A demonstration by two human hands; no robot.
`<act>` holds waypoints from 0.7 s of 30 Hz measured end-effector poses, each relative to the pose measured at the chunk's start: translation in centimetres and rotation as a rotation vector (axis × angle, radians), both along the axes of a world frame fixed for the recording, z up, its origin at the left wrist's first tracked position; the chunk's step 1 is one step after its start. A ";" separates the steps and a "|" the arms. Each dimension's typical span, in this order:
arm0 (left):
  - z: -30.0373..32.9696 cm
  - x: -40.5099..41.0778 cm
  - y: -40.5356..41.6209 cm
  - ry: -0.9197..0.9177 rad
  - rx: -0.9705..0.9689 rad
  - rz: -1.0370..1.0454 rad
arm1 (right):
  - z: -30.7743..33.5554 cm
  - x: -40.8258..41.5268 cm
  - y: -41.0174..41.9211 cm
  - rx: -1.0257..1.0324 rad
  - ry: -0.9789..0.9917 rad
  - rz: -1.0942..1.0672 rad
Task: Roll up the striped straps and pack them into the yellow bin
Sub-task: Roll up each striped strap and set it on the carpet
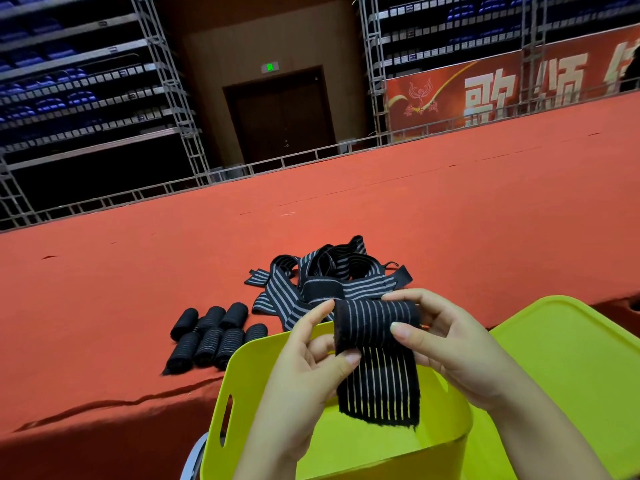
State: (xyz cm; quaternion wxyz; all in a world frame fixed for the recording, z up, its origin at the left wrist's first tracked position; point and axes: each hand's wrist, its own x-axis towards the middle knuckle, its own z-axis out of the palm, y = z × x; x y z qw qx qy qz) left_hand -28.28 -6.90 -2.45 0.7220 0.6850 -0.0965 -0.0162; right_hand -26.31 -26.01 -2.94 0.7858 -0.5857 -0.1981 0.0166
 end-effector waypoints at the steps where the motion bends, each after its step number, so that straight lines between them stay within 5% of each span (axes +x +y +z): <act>1: 0.0 0.0 0.0 0.007 0.002 0.005 | -0.1 0.0 0.0 0.012 -0.011 -0.003; 21: 0.0 -0.3 -0.1 0.006 -0.109 0.000 | -0.8 0.2 0.0 -0.081 -0.144 -0.025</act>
